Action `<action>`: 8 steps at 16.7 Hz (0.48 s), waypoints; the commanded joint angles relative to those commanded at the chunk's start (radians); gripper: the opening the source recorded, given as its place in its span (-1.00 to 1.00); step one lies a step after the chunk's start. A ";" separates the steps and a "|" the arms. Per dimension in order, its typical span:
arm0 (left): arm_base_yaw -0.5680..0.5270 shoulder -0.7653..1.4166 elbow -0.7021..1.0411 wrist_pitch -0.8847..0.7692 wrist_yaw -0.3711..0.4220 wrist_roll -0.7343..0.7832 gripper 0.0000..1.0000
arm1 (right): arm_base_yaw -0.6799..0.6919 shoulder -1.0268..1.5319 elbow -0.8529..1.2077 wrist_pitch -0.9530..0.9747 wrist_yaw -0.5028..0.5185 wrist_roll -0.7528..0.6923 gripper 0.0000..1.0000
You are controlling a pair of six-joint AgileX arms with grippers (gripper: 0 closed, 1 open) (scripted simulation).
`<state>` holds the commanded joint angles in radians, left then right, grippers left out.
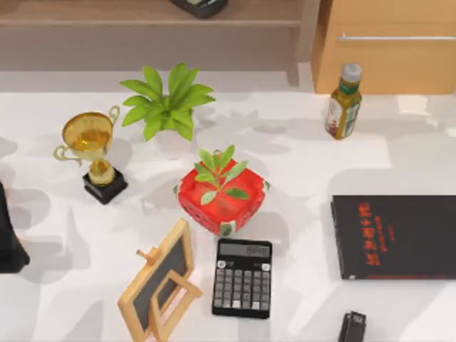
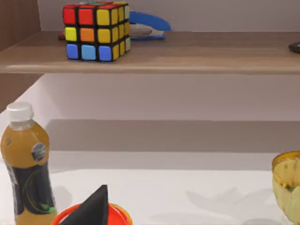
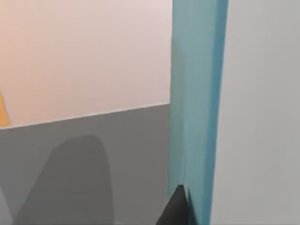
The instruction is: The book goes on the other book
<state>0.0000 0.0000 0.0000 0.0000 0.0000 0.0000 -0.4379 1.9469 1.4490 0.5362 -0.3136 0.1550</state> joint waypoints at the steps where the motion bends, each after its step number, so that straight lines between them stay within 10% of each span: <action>1: 0.000 0.000 0.000 0.000 0.000 0.000 1.00 | 0.008 -0.049 -0.044 0.001 0.040 0.062 -1.00; 8: 0.000 0.000 0.000 0.000 0.000 0.000 1.00 | 0.185 -0.464 -0.467 -0.030 0.411 0.682 -1.00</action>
<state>0.0000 0.0000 0.0000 0.0000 0.0000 0.0000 -0.2532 1.4830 0.9824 0.5058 0.0971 0.8369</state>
